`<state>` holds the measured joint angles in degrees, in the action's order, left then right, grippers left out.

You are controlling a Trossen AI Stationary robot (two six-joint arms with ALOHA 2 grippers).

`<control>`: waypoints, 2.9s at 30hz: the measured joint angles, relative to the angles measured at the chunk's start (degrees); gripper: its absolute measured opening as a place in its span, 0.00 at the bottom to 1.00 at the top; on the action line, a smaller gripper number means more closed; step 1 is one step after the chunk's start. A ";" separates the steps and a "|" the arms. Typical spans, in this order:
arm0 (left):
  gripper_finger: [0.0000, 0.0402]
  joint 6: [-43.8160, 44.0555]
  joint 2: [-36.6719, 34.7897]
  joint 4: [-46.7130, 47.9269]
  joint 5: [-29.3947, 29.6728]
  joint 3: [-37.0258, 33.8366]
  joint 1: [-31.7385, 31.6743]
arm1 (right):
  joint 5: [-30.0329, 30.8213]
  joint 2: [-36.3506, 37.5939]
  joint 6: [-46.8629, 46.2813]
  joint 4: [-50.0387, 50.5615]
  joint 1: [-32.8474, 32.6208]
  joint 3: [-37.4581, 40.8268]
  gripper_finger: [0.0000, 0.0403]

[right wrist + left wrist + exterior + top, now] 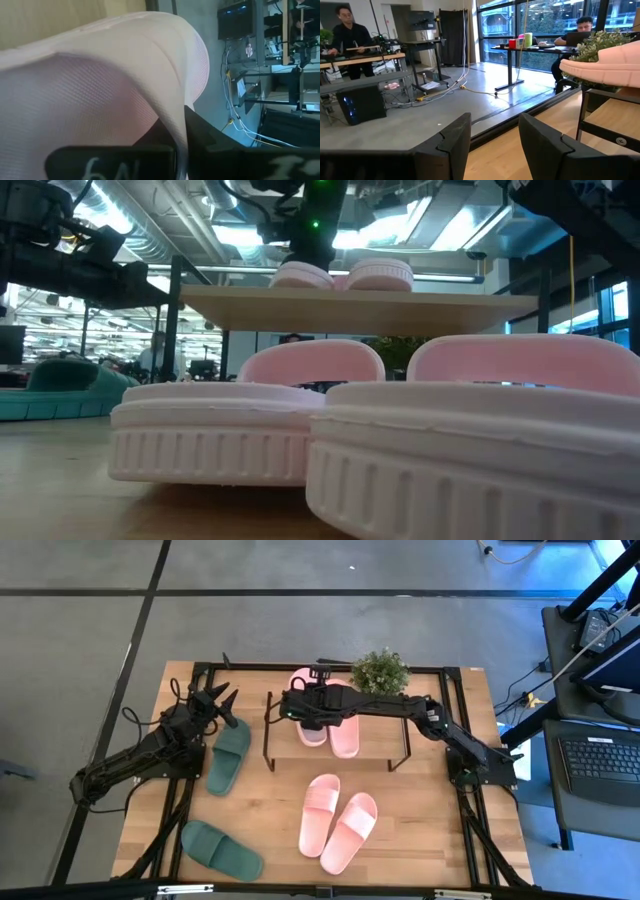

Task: Pick and place slides into the shelf
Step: Put the pink slide on the shelf

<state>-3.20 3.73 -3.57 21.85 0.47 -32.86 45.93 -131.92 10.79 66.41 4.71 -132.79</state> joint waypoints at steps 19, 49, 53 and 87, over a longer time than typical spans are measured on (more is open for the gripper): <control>0.40 -0.02 0.02 0.00 0.00 0.00 -0.01 | 2.25 0.00 0.20 1.95 -1.38 0.00 0.03; 0.40 -0.02 0.02 0.01 0.00 0.00 0.00 | 3.64 1.43 -1.93 3.68 -2.78 -2.19 0.03; 0.40 -0.02 0.00 0.00 0.00 0.00 -0.01 | 3.27 1.46 -4.43 6.38 -3.09 -2.10 0.03; 0.40 -0.02 0.01 0.01 0.00 0.00 -0.02 | 0.27 0.29 -7.21 7.07 -4.22 -0.95 0.03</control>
<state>-3.22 3.73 -3.57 21.84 0.47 -32.88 46.20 -131.63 3.58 73.48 0.49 -133.74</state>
